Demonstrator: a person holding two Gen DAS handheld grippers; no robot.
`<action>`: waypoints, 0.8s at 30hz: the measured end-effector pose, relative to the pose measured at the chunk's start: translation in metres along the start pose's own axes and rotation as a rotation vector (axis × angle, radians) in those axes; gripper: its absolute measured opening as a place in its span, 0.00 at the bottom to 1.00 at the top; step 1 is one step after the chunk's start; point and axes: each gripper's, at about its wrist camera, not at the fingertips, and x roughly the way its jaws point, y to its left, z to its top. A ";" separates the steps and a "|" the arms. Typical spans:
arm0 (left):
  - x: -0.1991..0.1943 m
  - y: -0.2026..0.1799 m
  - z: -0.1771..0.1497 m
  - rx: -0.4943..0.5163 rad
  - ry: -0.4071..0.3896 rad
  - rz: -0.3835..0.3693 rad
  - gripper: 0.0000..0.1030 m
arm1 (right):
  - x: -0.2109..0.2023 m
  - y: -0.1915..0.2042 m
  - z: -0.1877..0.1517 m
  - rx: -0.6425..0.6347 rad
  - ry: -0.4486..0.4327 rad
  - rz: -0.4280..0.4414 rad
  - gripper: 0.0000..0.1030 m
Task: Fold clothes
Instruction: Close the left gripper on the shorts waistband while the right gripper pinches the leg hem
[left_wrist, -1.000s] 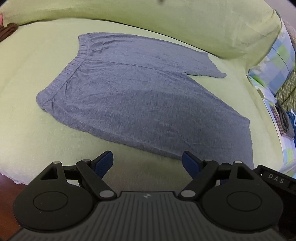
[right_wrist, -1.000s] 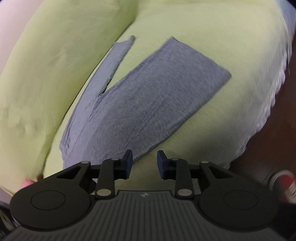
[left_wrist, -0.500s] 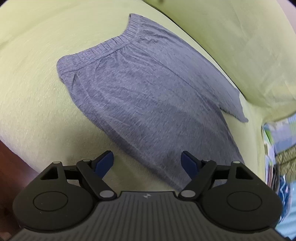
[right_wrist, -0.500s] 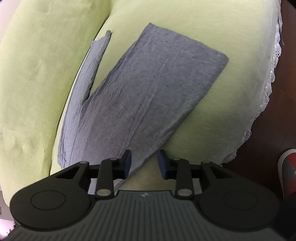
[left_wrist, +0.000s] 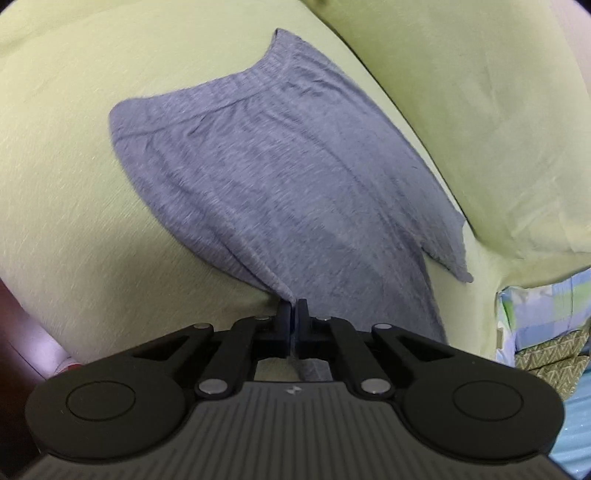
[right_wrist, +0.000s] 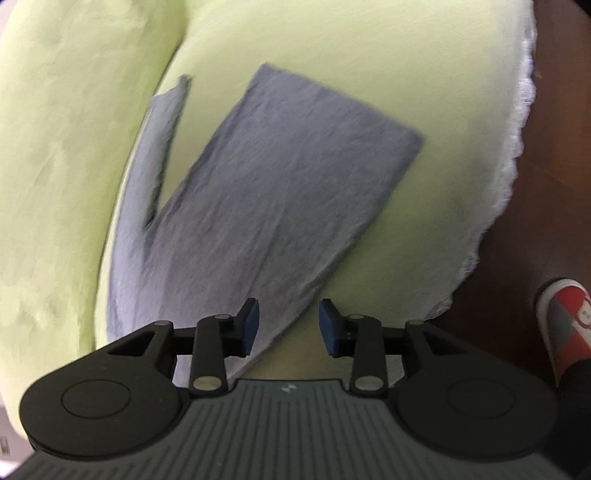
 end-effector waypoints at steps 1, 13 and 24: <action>-0.002 -0.001 0.002 0.007 0.002 0.000 0.00 | -0.001 -0.003 0.003 0.012 -0.005 -0.006 0.31; 0.005 0.017 0.007 -0.014 0.050 0.042 0.00 | 0.009 -0.014 0.025 0.109 -0.040 -0.039 0.30; 0.005 0.016 0.016 0.019 0.066 0.053 0.00 | -0.007 -0.024 0.029 0.106 -0.076 -0.043 0.01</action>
